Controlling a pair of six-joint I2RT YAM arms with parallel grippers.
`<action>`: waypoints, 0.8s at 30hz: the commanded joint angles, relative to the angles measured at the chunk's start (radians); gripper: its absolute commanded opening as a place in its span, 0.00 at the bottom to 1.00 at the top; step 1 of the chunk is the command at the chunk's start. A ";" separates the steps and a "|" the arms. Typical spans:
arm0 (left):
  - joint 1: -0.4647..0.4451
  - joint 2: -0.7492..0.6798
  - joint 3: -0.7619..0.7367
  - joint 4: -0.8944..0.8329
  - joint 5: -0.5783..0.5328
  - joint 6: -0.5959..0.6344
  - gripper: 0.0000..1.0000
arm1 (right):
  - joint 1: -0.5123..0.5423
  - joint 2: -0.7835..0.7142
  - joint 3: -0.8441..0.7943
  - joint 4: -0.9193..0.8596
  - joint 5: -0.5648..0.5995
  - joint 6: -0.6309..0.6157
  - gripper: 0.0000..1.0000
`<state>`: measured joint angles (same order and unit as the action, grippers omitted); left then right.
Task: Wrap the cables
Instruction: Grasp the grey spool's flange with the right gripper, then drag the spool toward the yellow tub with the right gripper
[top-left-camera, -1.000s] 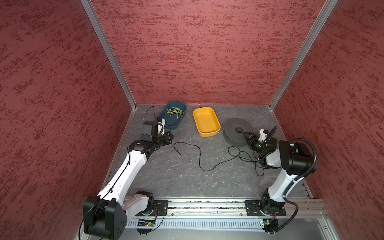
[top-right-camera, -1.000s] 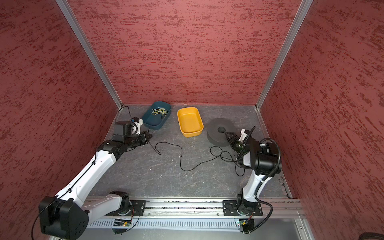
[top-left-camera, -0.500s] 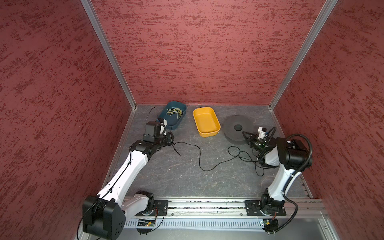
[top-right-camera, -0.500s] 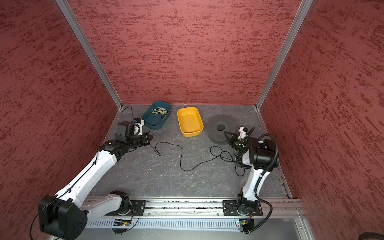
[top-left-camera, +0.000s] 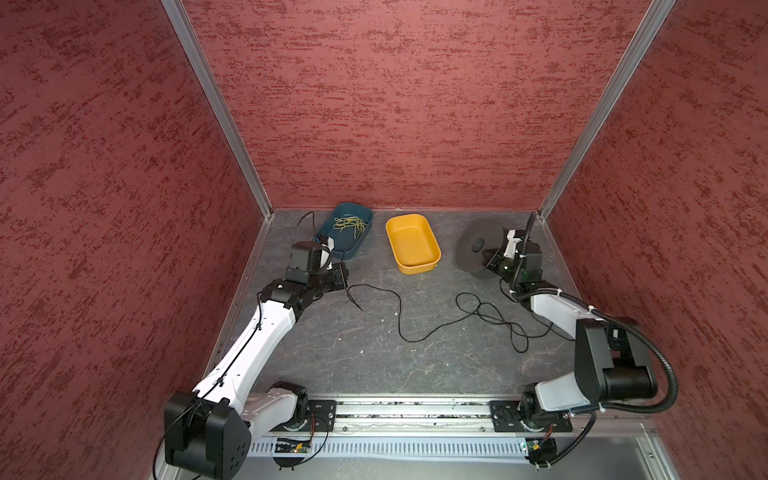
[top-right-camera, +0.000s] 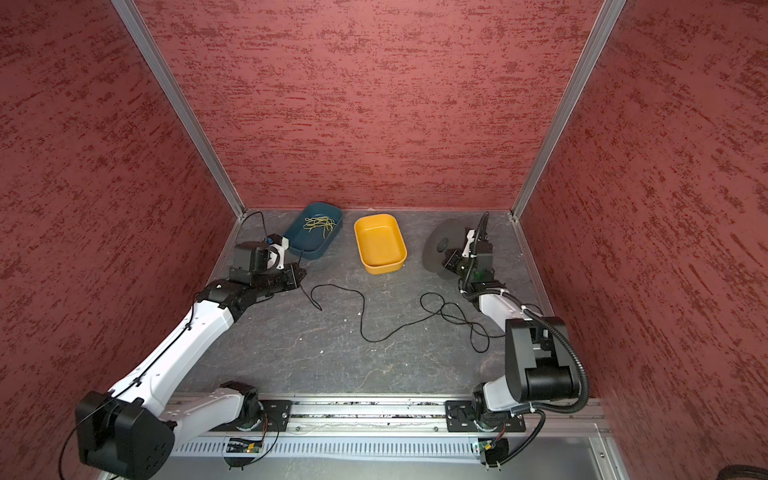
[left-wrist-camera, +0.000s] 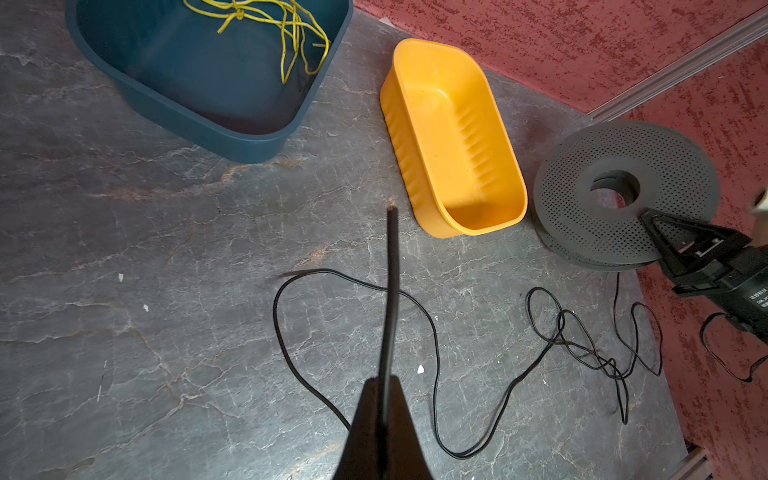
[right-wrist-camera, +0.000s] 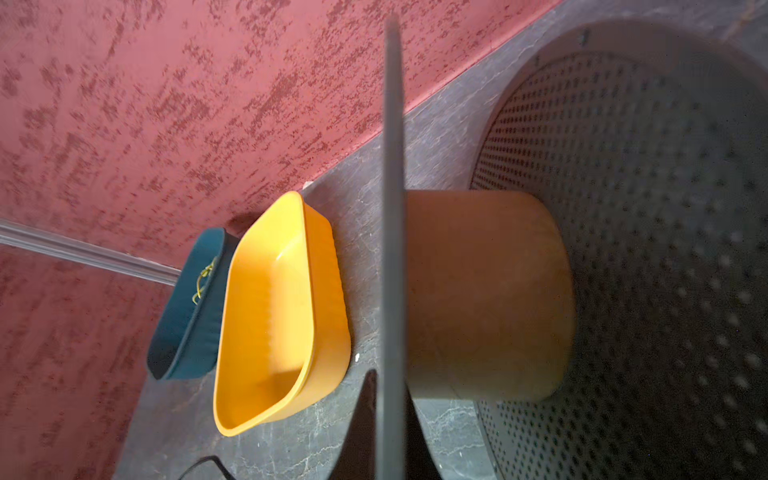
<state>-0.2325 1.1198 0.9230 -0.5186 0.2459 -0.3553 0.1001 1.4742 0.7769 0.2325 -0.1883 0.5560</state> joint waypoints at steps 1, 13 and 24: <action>-0.012 0.003 0.038 0.021 0.031 -0.015 0.00 | 0.091 -0.013 0.055 -0.171 0.199 -0.073 0.00; -0.045 0.038 0.094 0.019 0.031 -0.004 0.00 | 0.387 0.155 0.330 -0.406 0.567 -0.038 0.00; -0.068 0.060 0.094 0.028 0.026 -0.015 0.00 | 0.532 0.339 0.561 -0.477 0.636 -0.025 0.00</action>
<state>-0.2909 1.1751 0.9981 -0.5117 0.2687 -0.3672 0.6060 1.7874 1.2793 -0.2142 0.4103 0.5148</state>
